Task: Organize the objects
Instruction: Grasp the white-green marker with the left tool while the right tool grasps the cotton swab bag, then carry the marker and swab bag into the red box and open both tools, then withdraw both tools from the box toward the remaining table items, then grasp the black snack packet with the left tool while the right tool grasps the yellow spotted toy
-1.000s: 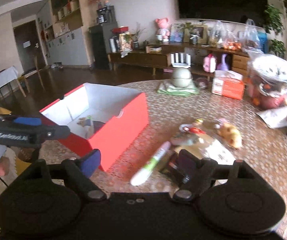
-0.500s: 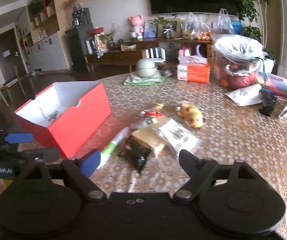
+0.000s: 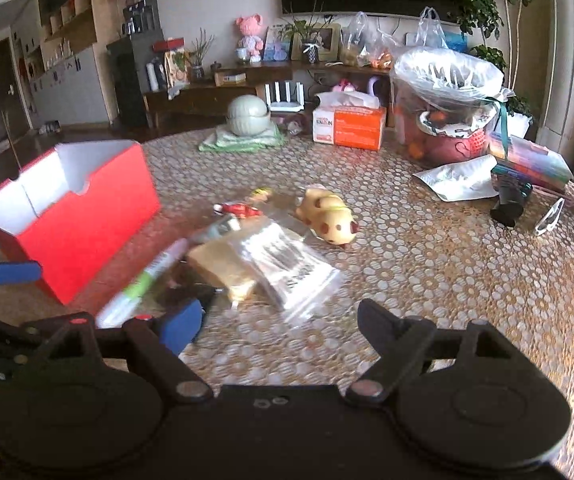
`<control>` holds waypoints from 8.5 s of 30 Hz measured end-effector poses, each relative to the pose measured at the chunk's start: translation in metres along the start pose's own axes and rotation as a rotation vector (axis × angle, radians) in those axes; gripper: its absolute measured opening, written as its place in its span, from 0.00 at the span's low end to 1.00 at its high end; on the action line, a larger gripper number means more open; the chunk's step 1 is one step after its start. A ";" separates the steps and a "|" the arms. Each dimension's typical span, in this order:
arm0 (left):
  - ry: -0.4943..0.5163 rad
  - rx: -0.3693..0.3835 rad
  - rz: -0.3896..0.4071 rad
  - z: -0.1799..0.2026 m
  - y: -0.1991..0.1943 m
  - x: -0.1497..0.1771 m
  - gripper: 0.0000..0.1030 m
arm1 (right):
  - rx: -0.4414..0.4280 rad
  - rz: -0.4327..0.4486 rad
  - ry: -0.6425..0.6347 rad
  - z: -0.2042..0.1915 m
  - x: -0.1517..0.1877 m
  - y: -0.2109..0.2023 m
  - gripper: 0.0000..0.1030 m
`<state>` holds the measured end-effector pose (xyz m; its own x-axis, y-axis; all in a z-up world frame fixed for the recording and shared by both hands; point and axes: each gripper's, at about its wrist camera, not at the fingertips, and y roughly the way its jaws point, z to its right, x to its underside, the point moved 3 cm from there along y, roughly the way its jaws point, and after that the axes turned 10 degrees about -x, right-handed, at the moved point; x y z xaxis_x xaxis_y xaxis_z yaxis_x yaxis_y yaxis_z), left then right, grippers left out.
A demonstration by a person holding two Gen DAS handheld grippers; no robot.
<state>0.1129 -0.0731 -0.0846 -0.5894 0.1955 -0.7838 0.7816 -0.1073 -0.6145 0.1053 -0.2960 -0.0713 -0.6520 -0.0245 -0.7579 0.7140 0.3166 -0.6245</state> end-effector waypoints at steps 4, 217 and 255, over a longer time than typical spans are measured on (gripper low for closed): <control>-0.012 0.002 -0.047 0.001 0.021 0.001 1.00 | 0.005 -0.030 -0.002 0.017 -0.004 0.020 0.83; 0.024 0.045 0.043 -0.027 -0.034 -0.021 1.00 | -0.028 0.047 0.007 -0.019 -0.010 -0.030 0.81; 0.166 0.166 -0.075 0.045 0.098 -0.015 1.00 | -0.011 -0.089 0.131 0.093 -0.071 0.145 0.79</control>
<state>0.1893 -0.1300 -0.1372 -0.5924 0.3652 -0.7181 0.6841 -0.2426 -0.6878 0.2790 -0.3364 -0.1256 -0.7407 0.0704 -0.6681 0.6496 0.3288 -0.6855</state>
